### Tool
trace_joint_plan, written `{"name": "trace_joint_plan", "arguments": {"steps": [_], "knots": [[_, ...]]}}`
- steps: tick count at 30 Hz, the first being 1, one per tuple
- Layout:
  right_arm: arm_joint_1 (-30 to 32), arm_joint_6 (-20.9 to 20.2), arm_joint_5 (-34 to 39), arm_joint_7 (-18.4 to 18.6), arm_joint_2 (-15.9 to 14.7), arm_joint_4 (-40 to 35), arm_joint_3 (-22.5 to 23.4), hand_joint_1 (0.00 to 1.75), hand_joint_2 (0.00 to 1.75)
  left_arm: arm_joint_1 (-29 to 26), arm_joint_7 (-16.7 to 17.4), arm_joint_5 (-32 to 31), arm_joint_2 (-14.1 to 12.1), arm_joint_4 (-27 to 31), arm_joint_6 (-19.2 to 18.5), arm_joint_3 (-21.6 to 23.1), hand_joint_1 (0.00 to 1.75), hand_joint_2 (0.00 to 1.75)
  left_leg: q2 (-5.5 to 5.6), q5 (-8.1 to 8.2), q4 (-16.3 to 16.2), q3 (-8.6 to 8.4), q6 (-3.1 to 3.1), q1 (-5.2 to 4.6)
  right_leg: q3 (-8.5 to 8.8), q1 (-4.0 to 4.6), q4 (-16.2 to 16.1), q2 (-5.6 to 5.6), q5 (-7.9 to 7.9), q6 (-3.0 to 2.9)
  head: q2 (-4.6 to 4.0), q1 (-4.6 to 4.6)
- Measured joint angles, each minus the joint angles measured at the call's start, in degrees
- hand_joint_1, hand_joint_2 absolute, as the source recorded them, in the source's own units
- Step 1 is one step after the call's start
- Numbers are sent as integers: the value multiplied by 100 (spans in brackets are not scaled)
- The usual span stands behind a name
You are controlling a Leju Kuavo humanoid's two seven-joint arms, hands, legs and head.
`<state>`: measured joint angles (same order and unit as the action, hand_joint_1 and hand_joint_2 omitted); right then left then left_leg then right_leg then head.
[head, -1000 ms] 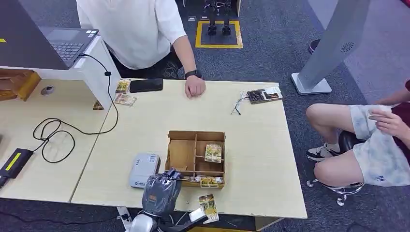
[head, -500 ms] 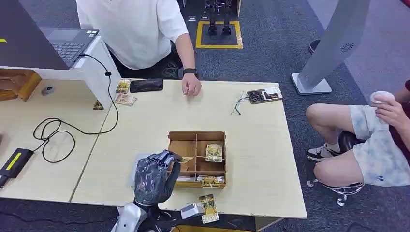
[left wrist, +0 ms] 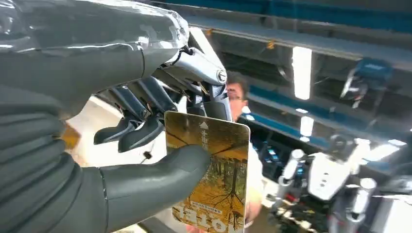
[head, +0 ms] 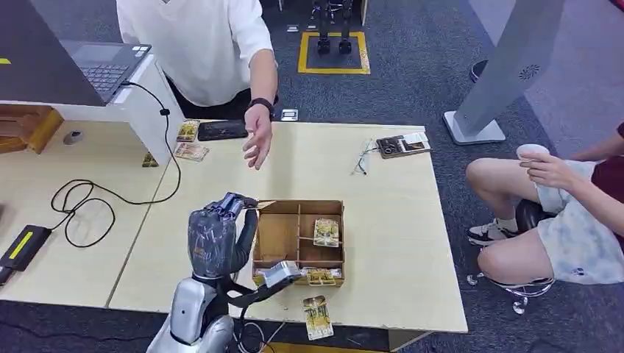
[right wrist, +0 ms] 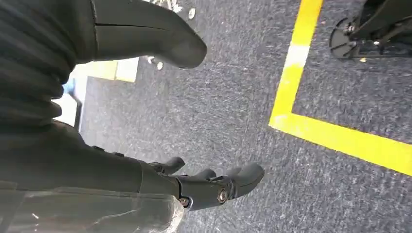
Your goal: Pass the card to the sensor for recognition and then transmit it.
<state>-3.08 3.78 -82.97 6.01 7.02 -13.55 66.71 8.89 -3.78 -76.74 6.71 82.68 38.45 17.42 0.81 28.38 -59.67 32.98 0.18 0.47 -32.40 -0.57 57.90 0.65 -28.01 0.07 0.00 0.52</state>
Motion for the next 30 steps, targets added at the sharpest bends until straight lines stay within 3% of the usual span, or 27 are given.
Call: {"name": "trace_joint_plan", "arguments": {"steps": [7,17,23,27,28,30], "knots": [[-27,9,-78,-2,0,4,-96,0,175,594,323,234,37,-854,0,-301,175,175,-1,-5,-1,-1,1,1,0,0,1,2,4,-1,0,0],[-52,44,-205,7,0,26,-216,0,175,1159,653,172,94,-1622,0,-629,175,175,0,-5,-1,0,1,0,-1,0,1,1,4,-1,0,0],[-59,63,-214,22,0,37,-260,0,175,1361,682,203,149,-1928,0,-820,175,175,-1,-5,-2,1,1,0,-1,0,1,2,4,-1,0,0],[-64,79,-214,48,0,50,-271,0,175,1445,511,854,260,-2249,-6,-988,175,175,-1,-5,-2,1,1,0,-1,0,1,2,4,-1,0,0],[-64,79,-214,57,0,52,-273,0,175,1453,491,975,284,-2336,-20,-1012,152,175,-1,-5,-2,1,1,0,-1,0,1,2,4,-1,0,0],[-63,79,-212,63,2,57,-280,0,175,1452,407,1154,330,-2505,-7,-1014,152,175,1,-5,-2,1,1,0,-1,0,0,1,4,-1,0,0]]}}
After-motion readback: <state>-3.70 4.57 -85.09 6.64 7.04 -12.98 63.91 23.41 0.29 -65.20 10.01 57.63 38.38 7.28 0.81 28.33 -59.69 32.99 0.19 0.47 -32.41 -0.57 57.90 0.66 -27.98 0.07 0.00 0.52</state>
